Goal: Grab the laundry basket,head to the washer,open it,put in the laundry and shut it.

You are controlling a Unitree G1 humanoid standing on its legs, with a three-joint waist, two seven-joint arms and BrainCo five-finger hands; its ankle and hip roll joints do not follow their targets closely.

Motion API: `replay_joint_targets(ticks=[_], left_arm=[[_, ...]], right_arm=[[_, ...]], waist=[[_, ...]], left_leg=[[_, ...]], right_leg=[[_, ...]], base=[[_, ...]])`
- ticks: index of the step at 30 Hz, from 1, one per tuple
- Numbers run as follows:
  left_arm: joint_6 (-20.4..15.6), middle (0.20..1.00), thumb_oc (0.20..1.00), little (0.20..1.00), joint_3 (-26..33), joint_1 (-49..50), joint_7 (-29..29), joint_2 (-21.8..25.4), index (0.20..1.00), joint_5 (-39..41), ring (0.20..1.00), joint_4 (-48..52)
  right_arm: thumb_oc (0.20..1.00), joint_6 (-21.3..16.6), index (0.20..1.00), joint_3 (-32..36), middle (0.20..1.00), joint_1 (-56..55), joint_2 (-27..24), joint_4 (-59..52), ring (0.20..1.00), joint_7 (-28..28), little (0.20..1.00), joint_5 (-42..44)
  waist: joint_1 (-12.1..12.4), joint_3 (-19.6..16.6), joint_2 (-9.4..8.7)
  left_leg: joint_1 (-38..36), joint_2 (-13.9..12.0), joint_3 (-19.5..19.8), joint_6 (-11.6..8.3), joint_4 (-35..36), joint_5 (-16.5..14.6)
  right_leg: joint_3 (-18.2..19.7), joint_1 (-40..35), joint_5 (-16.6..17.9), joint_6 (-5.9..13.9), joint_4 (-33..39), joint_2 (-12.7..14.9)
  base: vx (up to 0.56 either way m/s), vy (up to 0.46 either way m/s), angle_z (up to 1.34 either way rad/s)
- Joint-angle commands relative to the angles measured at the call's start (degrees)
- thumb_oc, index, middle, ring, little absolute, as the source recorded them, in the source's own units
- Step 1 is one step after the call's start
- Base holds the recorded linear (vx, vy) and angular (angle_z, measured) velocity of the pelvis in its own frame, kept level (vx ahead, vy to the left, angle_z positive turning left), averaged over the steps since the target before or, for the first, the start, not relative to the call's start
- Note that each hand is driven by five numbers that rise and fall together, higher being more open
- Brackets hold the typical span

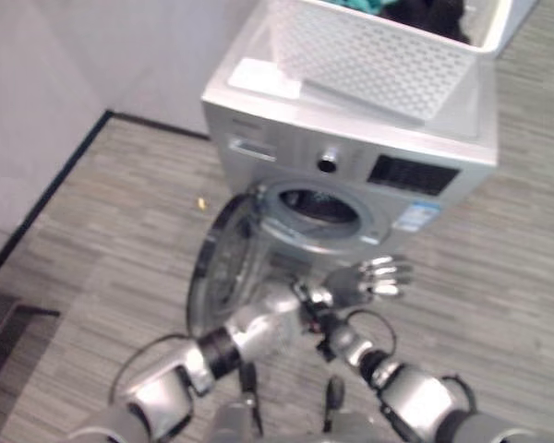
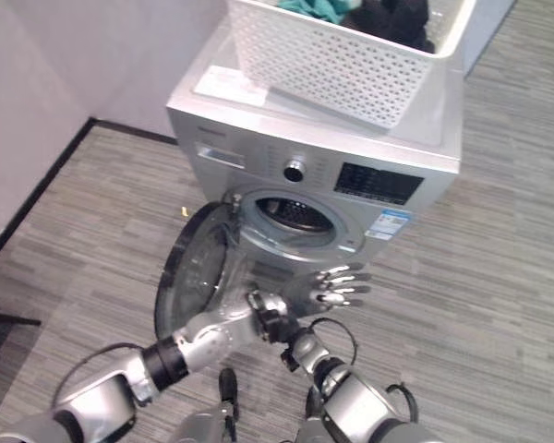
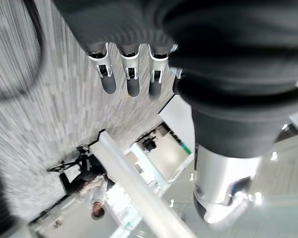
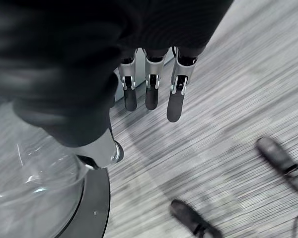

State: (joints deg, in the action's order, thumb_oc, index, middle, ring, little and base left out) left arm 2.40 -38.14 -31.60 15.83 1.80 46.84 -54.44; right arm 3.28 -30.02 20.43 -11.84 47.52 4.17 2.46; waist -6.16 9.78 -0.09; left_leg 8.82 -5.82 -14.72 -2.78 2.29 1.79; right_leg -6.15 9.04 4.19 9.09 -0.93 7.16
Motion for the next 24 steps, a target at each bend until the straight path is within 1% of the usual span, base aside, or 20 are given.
replay_joint_targets(ticks=[1,3,5,6,7,9,10,11,12,13,15,17,18,21,23,24], left_arm=[[2.2,1.0,1.0,1.0,-9.1,-11.1,3.7,2.8,1.0,-26.8,1.0,-8.2],[2.5,1.0,1.0,1.0,-9.2,-10.8,3.6,3.1,1.0,-27.1,1.0,-6.9],[2.2,1.0,1.0,1.0,-9.6,-10.0,2.2,3.8,1.0,-30.0,1.0,-6.4],[2.2,1.0,1.0,1.0,-9.5,-9.7,1.6,4.7,1.0,-32.7,1.0,-6.0],[1.8,1.0,1.0,1.0,-8.0,-9.8,-2.3,5.7,1.0,-41.8,1.0,-9.4],[2.8,1.0,1.0,1.0,-6.4,-10.2,-7.7,5.3,1.0,-50.0,1.0,-14.5],[3.1,1.0,1.0,1.0,-5.9,-10.5,-9.5,5.1,1.0,-53.5,1.0,-16.0],[3.0,1.0,1.0,1.0,-5.8,-10.5,-9.6,5.0,1.0,-53.6,1.0,-16.2],[3.3,1.0,1.0,1.0,-4.4,-10.3,-12.3,4.2,1.0,-56.3,1.0,-17.6],[3.2,1.0,1.0,1.0,-4.4,-10.4,-12.3,4.1,1.0,-56.4,1.0,-17.7],[2.8,1.0,1.0,1.0,-3.0,-8.9,-16.2,3.4,1.0,-56.8,1.0,-16.7],[3.0,1.0,1.0,1.0,-2.6,-8.8,-17.2,3.4,1.0,-57.3,1.0,-16.8],[3.1,1.0,1.0,1.0,-1.3,-8.7,-19.6,3.2,1.0,-57.4,1.0,-17.3],[3.0,1.0,1.0,1.0,1.8,-9.8,-24.1,3.1,1.0,-56.9,1.0,-18.5],[3.3,1.0,1.0,1.0,4.4,-11.6,-27.7,4.2,1.0,-57.3,1.0,-19.6],[3.3,1.0,1.0,1.0,5.3,-11.8,-28.3,4.7,1.0,-57.1,1.0,-19.9]], right_arm=[[0.583,-4.3,0.583,4.0,0.583,-5.8,-5.5,-7.8,0.583,1.5,0.583,2.9],[0.583,-4.3,0.583,6.3,0.583,-8.2,-6.9,-9.9,0.583,1.4,0.583,3.7],[0.583,-4.2,0.583,7.7,0.583,-9.7,-7.3,-10.8,0.583,1.5,0.583,4.4],[0.583,-4.1,0.583,8.5,0.583,-10.5,-7.7,-11.7,0.583,1.3,0.583,4.8],[0.586,-4.3,0.586,9.9,0.586,-12.0,-7.8,-13.8,0.586,1.5,0.586,5.5],[0.586,-4.9,0.586,10.6,0.586,-13.0,-7.9,-16.1,0.586,1.4,0.586,6.3],[0.586,-5.1,0.586,10.5,0.586,-13.1,-8.0,-17.1,0.586,1.4,0.586,6.0],[0.589,-5.0,0.589,10.5,0.589,-13.1,-8.0,-17.2,0.589,1.4,0.589,6.0],[0.589,-5.8,0.589,10.7,0.589,-12.9,-7.9,-19.0,0.589,1.5,0.589,7.1],[0.592,-5.7,0.592,10.8,0.592,-12.9,-8.0,-19.1,0.592,1.5,0.592,7.1],[0.602,-6.2,0.602,11.2,0.602,-14.5,-8.2,-22.3,0.602,1.6,0.602,7.7],[0.605,-6.3,0.605,11.3,0.605,-15.0,-8.5,-23.0,0.605,1.6,0.605,7.5],[0.624,-6.4,0.624,11.6,0.624,-16.1,-9.0,-23.8,0.624,1.8,0.624,7.3],[0.636,-6.9,0.636,11.8,0.636,-16.9,-9.2,-24.0,0.636,2.5,0.636,7.1],[0.664,-7.2,0.664,11.5,0.664,-17.1,-9.8,-24.2,0.664,3.0,0.664,6.5],[0.671,-7.4,0.671,11.6,0.671,-17.2,-10.0,-24.2,0.671,3.1,0.671,6.5]], waist=[[-2.9,3.4,-1.19],[-3.3,3.5,-0.98],[-3.0,3.4,-0.77],[-2.8,3.5,-0.64],[-2.3,3.5,-0.46],[-1.9,3.6,-0.21],[-1.8,3.6,-0.18],[-1.8,3.6,-0.13],[-1.6,3.8,-0.07],[-1.6,3.8,-0.03],[-1.1,3.7,-0.05],[-1.0,3.6,-0.09],[-0.6,3.4,-0.16],[-0.1,3.1,-0.01],[0.0,3.1,0.14],[0.1,3.0,0.09]], left_leg=[[-3.4,1.7,3.4,1.21,2.7,-3.4],[-3.3,1.8,3.2,1.35,2.7,-3.5],[-3.4,1.6,3.0,1.45,2.7,-3.5],[-3.6,1.5,3.0,1.52,2.7,-3.6],[-3.6,1.5,3.3,1.5,2.7,-3.4],[-3.7,1.4,3.7,1.52,2.7,-3.5],[-3.3,1.4,3.8,1.51,2.7,-3.2],[-3.3,1.3,3.8,1.51,2.7,-3.2],[-3.1,1.3,4.0,1.48,2.7,-3.0],[-3.1,1.3,4.0,1.48,2.7,-3.0],[-2.7,0.9,3.9,1.34,2.7,-2.8],[-2.7,0.8,3.9,1.3,2.7,-2.7],[-2.7,0.7,4.2,1.18,2.7,-2.5],[-2.4,0.5,5.0,0.86,2.7,-2.1],[-2.1,0.2,5.6,0.46,2.7,-1.6],[-2.1,0.0,5.6,0.33,2.7,-1.4]], right_leg=[[2.7,2.2,-1.2,0.65,0.4,3.8],[2.8,2.3,-0.8,0.74,0.8,3.9],[2.9,2.2,-0.8,0.63,1.0,3.8],[3.0,1.9,-0.9,0.57,1.2,3.8],[2.6,1.6,-1.0,0.45,1.4,3.8],[2.3,1.1,-1.4,0.41,1.5,3.8],[2.2,1.3,-1.3,0.31,1.7,3.7],[2.2,1.3,-1.3,0.31,1.7,3.7],[2.1,1.1,-1.2,0.26,2.1,3.6],[2.1,1.1,-1.2,0.26,2.2,3.6],[1.7,0.8,-0.8,0.14,3.1,3.6],[1.6,0.6,-0.8,0.14,3.4,3.5],[1.2,0.2,-0.9,0.02,3.7,3.4],[0.2,-0.5,-1.2,-0.23,3.9,3.2],[-0.5,-0.9,-1.2,-0.32,4.3,3.0],[-0.7,-1.0,-1.2,-0.38,4.5,2.9]], base=[[0.0,-0.012,-0.25],[0.0,-0.015,0.03],[0.0,-0.019,-0.43],[0.0,-0.033,-0.27],[0.01,-0.036,-0.12],[-0.01,-0.035,0.06],[-0.02,-0.026,0.14],[-0.04,-0.036,0.08],[-0.02,-0.02,0.06],[-0.04,-0.045,0.01],[-0.03,-0.044,0.0],[0.0,-0.02,0.01],[0.0,-0.048,0.02],[0.0,-0.056,0.09],[-0.02,-0.049,0.16],[-0.01,-0.036,0.14]])
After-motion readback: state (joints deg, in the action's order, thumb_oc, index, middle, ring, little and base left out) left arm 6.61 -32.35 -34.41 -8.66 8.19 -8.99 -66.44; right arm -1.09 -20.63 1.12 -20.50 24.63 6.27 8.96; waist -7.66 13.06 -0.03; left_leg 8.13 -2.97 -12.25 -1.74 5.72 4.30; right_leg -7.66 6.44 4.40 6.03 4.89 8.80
